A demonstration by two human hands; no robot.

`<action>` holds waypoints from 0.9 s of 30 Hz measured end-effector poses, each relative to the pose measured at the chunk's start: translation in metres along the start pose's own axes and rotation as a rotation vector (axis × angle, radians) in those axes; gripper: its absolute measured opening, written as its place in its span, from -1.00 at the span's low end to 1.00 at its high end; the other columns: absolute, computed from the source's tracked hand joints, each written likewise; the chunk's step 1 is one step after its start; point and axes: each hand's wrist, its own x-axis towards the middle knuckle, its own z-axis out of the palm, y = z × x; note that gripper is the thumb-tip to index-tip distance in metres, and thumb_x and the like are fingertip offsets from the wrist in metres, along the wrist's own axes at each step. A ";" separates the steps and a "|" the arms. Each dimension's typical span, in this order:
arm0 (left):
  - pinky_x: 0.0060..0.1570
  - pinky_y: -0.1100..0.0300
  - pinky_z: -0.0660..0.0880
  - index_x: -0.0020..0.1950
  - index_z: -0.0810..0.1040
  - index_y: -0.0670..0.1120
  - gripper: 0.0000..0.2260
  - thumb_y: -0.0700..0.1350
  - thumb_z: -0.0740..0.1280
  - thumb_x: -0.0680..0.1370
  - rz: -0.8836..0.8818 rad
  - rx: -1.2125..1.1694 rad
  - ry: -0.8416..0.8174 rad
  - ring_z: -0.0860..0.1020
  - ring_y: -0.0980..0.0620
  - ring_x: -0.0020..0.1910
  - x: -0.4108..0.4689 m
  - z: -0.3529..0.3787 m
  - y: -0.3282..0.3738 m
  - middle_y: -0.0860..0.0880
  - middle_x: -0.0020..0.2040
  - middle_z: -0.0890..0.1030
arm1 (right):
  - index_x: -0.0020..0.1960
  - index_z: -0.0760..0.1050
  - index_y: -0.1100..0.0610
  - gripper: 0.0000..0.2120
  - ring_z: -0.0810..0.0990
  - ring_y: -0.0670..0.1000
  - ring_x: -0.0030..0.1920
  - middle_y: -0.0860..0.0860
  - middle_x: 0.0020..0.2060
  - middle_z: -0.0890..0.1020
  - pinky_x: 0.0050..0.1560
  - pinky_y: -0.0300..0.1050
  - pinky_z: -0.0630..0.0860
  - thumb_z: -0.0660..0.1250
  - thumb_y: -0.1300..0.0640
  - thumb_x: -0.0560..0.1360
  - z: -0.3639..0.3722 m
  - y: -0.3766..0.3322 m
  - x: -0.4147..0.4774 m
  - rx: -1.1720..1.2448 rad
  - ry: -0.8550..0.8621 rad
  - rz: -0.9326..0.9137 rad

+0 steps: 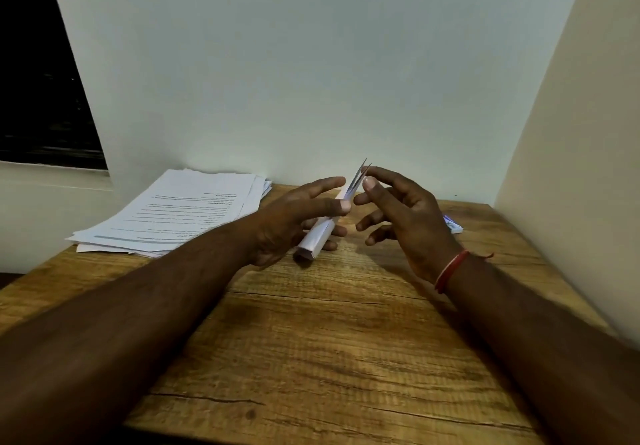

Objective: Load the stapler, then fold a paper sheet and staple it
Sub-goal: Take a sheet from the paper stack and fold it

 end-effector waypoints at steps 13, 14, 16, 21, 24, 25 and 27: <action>0.44 -0.19 0.54 0.55 0.55 -0.27 -0.43 0.03 0.43 0.62 -0.117 -0.380 0.009 0.68 -0.32 0.31 -0.007 0.001 0.002 -0.28 0.34 0.71 | 0.07 0.71 0.19 -0.91 0.76 0.10 -0.10 0.14 -0.04 0.76 -0.24 0.02 0.69 0.54 0.25 0.57 -0.006 0.012 0.007 -0.107 0.074 0.096; 0.39 -0.16 0.55 0.55 0.55 -0.30 -0.41 0.03 0.43 0.61 -0.114 -0.408 0.039 0.68 -0.31 0.26 -0.008 -0.002 0.003 -0.27 0.32 0.70 | 0.08 0.72 0.15 -0.84 0.76 0.09 -0.10 0.14 -0.07 0.76 -0.21 0.01 0.68 0.53 0.33 0.54 -0.008 0.016 0.010 -0.121 0.089 0.110; 0.32 -0.13 0.54 0.51 0.57 -0.32 -0.42 0.02 0.42 0.59 -0.119 -0.429 0.092 0.66 -0.29 0.22 -0.006 -0.009 0.006 -0.29 0.32 0.68 | 0.11 0.72 0.06 -0.72 0.76 0.07 -0.10 0.13 -0.12 0.77 -0.14 0.00 0.67 0.53 0.37 0.50 -0.012 0.022 0.016 -0.159 0.116 0.145; 0.11 -0.04 0.60 0.39 0.67 -0.26 -0.61 -0.12 0.41 0.62 -0.203 -0.286 0.236 0.75 -0.28 0.15 -0.001 -0.028 0.008 -0.25 0.20 0.78 | 0.11 0.76 0.06 -0.76 0.81 0.16 0.03 0.09 -0.03 0.82 -0.06 0.00 0.74 0.50 0.35 0.56 -0.025 0.022 0.021 -0.236 0.032 0.304; 0.03 0.13 0.62 0.35 0.71 -0.03 -0.66 -0.11 0.57 0.57 0.000 0.435 0.358 0.77 -0.05 0.13 0.004 -0.037 0.002 -0.04 0.15 0.80 | 0.06 0.80 0.03 -0.75 0.82 0.08 -0.01 0.01 -0.05 0.83 0.02 0.02 0.77 0.48 0.33 0.56 -0.031 0.021 0.019 -0.384 -0.074 0.306; 0.07 0.20 0.59 0.39 0.67 0.07 -0.57 -0.10 0.62 0.53 0.082 0.686 0.340 0.74 0.07 0.14 0.004 -0.041 0.001 0.06 0.20 0.77 | 0.04 0.81 -0.01 -0.75 0.82 0.01 -0.02 -0.05 -0.04 0.83 0.02 -0.02 0.76 0.48 0.30 0.56 -0.032 0.021 0.018 -0.475 -0.102 0.278; 0.18 0.32 0.53 0.43 0.65 0.17 -0.47 -0.09 0.66 0.49 0.219 0.979 0.224 0.65 0.20 0.23 0.002 -0.045 -0.001 0.19 0.32 0.68 | -0.01 0.82 -0.08 -0.77 0.76 -0.18 -0.01 -0.18 -0.03 0.81 0.05 -0.17 0.69 0.50 0.23 0.55 -0.034 0.022 0.017 -0.660 -0.145 0.177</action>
